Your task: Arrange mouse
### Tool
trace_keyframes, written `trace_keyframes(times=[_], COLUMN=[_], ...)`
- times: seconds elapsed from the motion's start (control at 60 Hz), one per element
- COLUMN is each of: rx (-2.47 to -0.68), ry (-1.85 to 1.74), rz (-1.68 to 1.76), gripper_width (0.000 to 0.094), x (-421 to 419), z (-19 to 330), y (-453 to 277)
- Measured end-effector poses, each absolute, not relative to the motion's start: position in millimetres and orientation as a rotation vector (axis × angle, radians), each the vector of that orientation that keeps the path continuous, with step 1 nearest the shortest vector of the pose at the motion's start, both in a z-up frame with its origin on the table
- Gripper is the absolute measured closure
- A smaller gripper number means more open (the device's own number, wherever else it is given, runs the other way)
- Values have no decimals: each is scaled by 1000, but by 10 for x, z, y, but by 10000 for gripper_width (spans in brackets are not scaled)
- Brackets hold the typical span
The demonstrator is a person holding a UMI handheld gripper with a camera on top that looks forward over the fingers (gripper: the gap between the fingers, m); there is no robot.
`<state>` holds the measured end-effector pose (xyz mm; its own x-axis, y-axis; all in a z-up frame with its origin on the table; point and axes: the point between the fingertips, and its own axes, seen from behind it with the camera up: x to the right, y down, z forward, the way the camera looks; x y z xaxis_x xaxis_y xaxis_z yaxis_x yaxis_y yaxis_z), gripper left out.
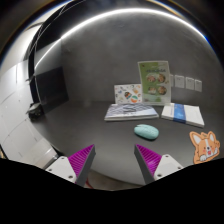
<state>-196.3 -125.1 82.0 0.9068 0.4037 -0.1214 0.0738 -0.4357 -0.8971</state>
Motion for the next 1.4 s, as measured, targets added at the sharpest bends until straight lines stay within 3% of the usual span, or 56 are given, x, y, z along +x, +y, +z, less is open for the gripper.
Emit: trace_keyframes(times=[0.15,0.383,0.767,0.867,0.9,0.917,1.033,1.1,1.283,1.35,1.4], rx=[-2101,-2199,-2206,-2216,-2222,-2223,-2253,-2170,-1836,-1800,-1809], ry=[-314,-279,-355,-327,-304,-287,-313,-363,-370,-274,-170], rz=[256,173,197,186,173,178,168,227,153,115,70], gripper_width=[122,119,136,253,329,410,513,544,548,551,553], x=[-1365,-836,-1127,-1144,-1139,-1128,-1152,-1239,-485,196,784], z=[370,-4,-134,-137,-133,-136,-133,148,1619,1892,1902], y=[-655,79,954,1135,1161,1168,1111,1015,480,326,228])
